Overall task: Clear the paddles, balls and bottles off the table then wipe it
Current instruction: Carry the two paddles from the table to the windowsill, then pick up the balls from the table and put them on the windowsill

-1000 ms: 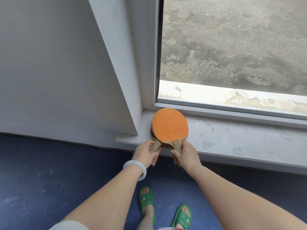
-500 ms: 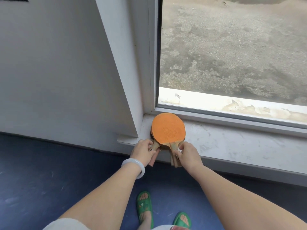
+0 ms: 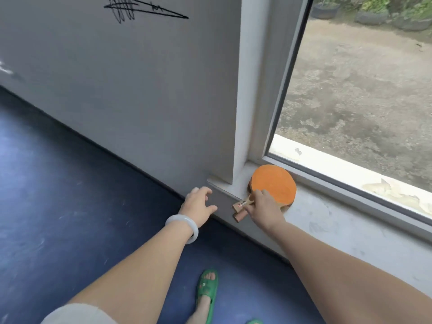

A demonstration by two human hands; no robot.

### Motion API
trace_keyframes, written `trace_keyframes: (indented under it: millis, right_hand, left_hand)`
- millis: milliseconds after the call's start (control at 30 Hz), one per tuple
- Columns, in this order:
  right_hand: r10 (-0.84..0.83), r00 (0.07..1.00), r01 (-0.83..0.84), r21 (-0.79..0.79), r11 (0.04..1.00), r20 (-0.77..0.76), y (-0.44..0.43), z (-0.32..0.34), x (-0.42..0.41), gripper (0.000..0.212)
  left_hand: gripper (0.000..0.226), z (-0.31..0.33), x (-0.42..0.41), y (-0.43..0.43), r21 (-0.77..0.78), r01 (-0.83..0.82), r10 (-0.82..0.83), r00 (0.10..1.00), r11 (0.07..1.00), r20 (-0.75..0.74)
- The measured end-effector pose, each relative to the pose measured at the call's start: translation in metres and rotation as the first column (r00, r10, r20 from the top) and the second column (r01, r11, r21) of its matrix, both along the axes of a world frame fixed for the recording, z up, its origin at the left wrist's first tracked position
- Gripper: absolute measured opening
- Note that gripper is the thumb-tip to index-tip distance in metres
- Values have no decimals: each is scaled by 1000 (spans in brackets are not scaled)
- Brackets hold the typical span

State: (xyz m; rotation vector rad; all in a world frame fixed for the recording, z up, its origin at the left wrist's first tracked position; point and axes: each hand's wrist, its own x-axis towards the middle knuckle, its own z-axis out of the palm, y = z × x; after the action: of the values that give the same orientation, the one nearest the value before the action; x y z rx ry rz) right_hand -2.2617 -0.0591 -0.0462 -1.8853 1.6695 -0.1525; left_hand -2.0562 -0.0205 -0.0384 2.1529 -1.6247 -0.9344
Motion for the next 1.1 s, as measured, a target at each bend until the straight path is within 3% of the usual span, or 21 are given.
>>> trace_keyframes:
  millis: [367, 600, 833, 1100]
  right_hand:
    - [366, 930, -367, -87, 926, -28, 44, 61, 145, 33]
    - [523, 852, -522, -74, 850, 2, 124, 90, 300, 42]
    - [766, 640, -768, -62, 637, -52, 242, 93, 487, 31]
    - [959, 265, -963, -83, 258, -98, 367, 100, 650, 34]
  left_hand:
    - [45, 53, 139, 130, -11, -304, 304, 951, 953, 54]
    - [48, 75, 262, 261, -19, -517, 518, 855, 856, 30]
    - [45, 95, 381, 420, -30, -755, 756, 653, 655, 47]
    - [47, 102, 468, 563, 36, -911, 897, 411, 411, 164]
